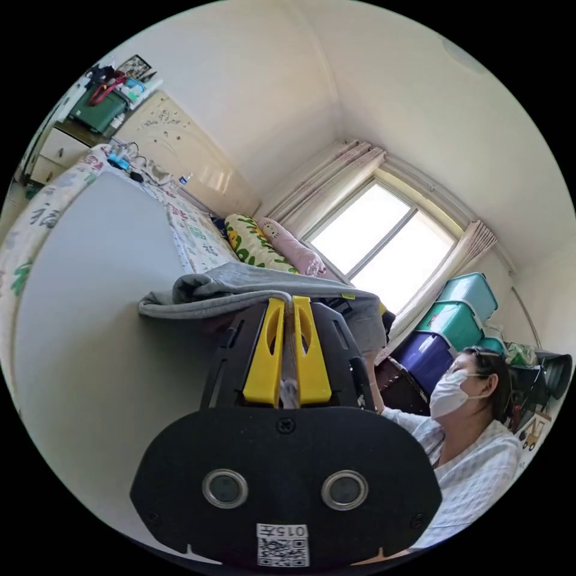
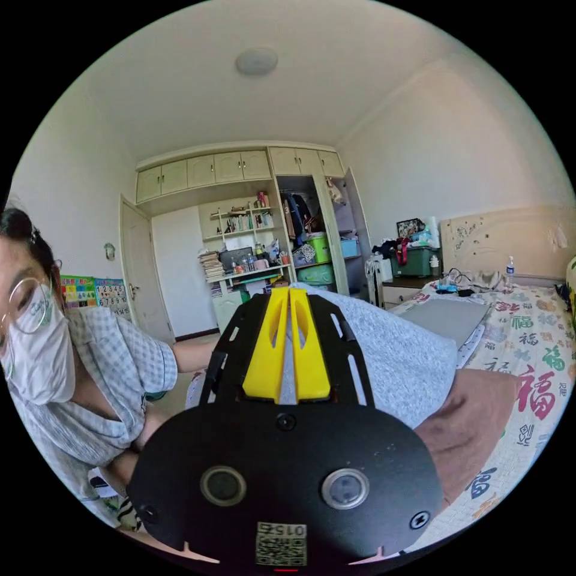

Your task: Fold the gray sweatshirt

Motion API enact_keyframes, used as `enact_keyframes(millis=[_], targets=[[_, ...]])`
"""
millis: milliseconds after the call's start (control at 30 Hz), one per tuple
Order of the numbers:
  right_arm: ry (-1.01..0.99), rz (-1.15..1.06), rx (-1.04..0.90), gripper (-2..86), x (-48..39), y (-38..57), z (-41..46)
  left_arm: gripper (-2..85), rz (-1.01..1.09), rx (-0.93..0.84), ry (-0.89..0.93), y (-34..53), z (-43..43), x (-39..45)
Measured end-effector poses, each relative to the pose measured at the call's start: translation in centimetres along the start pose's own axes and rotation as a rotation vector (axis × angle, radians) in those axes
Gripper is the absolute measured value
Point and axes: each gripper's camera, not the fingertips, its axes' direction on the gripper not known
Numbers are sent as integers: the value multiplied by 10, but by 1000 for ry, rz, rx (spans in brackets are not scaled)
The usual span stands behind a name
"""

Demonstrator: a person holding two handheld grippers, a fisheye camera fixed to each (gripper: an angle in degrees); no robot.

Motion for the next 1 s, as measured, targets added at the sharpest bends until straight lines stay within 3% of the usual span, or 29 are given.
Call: enact_keyframes(millis=[133,267,400,600,700,833,900,1000], targets=[[-50,14,-167,-6,-23,-21,102,2,-63,13,-125,36,-94,28],[-160,42,-230,-6,-69,-61,181,2,-172,125,-73,71,-166,38],[-191,-80,-403,-7,-189,-117,296,3,-204,171,-120,100,-229,74],[-276,25,-697,-9,-290,-131,427,8,-215,247,-162,135,-317,137],[-166,94,-789,-10,-289,-142,439,18,-233,112,-291,151,-341,167],[366,143,-864,-9,-220,-176,422,42,-148,42,-434,167,-351,222],[522,165,-911,-9,-186,-186,424,46,-117,36,-503,172,-352,247],[574,190,-981,-7,-139,-189,451,53,-46,-31,-536,175,-331,283]])
